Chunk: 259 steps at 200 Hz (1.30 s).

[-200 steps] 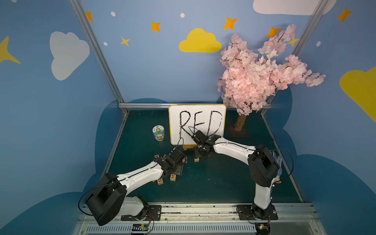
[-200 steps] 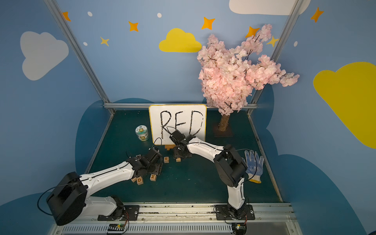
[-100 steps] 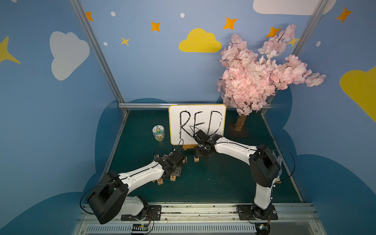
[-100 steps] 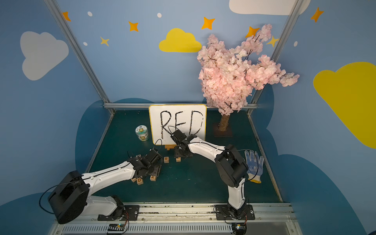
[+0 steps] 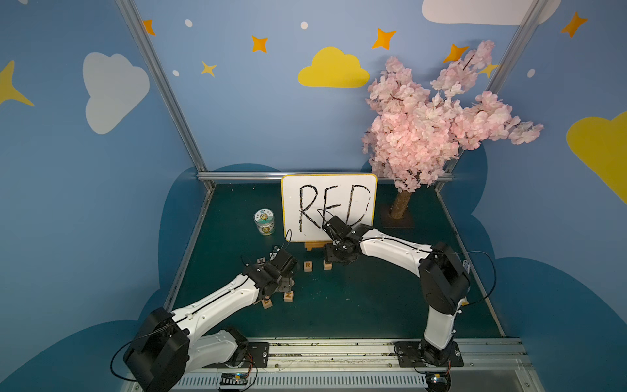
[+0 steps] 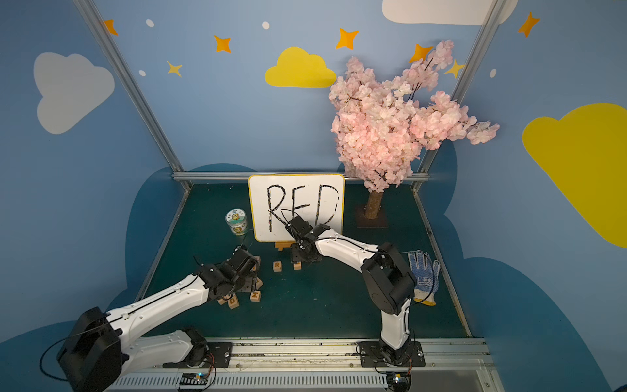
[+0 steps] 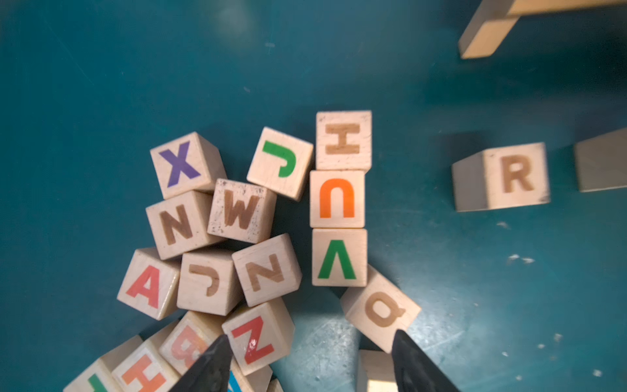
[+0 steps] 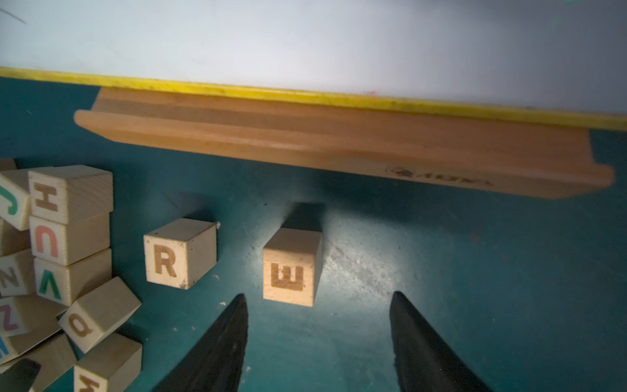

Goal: Assemble the uppercase word "red" with letter blocks
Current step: Adjust the letter block at the center of the board.

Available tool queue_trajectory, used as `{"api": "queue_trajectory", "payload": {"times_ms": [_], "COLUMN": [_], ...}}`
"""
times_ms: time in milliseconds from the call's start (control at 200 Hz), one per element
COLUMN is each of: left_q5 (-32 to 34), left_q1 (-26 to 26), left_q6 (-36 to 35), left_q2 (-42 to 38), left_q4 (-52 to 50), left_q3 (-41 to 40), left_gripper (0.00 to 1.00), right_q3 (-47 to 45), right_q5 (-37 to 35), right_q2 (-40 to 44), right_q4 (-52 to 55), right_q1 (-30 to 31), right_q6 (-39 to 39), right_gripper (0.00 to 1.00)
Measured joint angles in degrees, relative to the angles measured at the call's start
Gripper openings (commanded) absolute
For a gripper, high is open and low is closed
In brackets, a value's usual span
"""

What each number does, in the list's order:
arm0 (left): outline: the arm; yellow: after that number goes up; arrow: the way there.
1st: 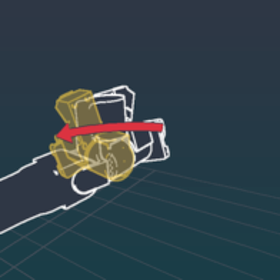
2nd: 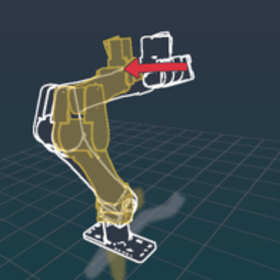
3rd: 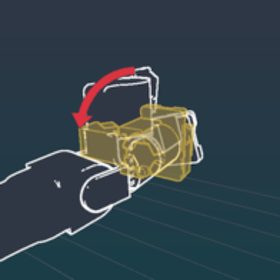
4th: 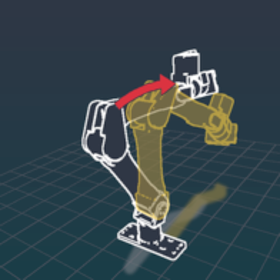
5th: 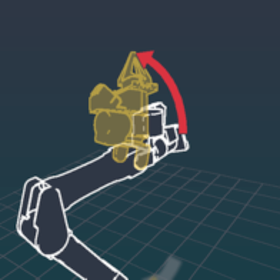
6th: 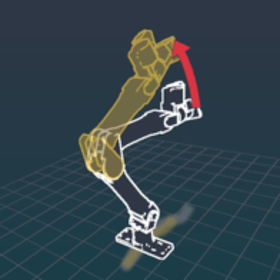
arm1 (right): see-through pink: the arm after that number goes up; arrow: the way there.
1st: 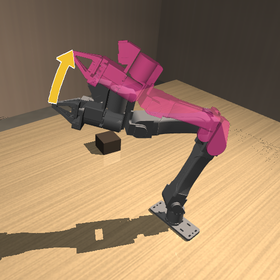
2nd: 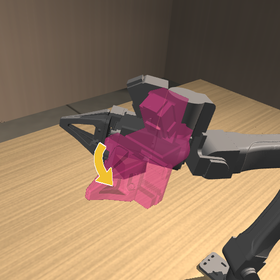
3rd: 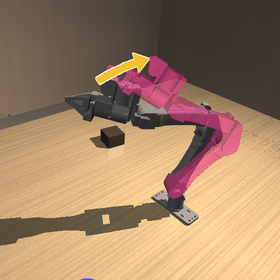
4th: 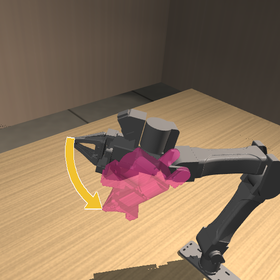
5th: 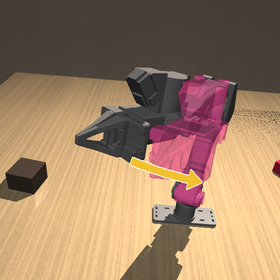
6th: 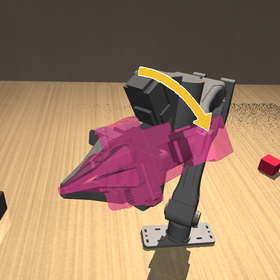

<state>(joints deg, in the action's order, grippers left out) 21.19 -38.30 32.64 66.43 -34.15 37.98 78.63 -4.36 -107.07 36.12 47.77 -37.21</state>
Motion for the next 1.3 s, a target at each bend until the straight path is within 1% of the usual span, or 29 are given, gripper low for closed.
{"api": "queue_trajectory", "payload": {"times_ms": [105, 195, 330, 456, 806, 941, 1101, 1297], "left_q5": [-1.44, -2.34, -3.65, -4.5, -6.1, -4.04, -0.2, 2.01], "left_q1": [-0.5, -1.97, -4.2, -4.81, -5.51, -5.64, -5.57, -5.46], "left_q6": [-0.72, -0.66, 0.2, 1.14, 1.53, 2.43, 5.88, 9.07], "left_q2": [-1.09, -1.57, -2.71, -3.19, 1.97, 3.02, 3.32, 2.49], "left_q4": [-0.09, -0.96, -3.1, -3.65, -3.78, -4.55, -7.89, -10.14], "left_q3": [0.0, 0.0, -0.46, -1.62, -1.79, -1.31, -1.18, -1.18], "left_gripper": [0.73, 0.73, 0.73, 0.73, 0.72, 0.72, 0.72, 0.73], "right_q3": [-0.42, -0.7, -0.85, -0.87, -1.57, -2.14, -2.16, -2.47], "right_q5": [0.11, 0.31, 0.5, 0.81, 1.03, 1.11, 1.42, 1.81], "right_q2": [0.39, 0.72, 1.05, 1.05, 1.05, 1.05, 1.07, 1.27], "right_q4": [-0.07, -0.09, -0.17, -0.31, -0.61, -0.76, -0.81, -0.98], "right_q1": [0.0, 0.0, -0.02, -0.02, -0.04, -0.07, -0.09, -0.13], "right_q6": [0.04, 0.09, 0.15, 0.17, 0.2, 0.22, 0.24, 0.61], "right_gripper": [0.66, 0.67, 0.67, 0.67, 0.67, 0.66, 0.65, 0.64]}}
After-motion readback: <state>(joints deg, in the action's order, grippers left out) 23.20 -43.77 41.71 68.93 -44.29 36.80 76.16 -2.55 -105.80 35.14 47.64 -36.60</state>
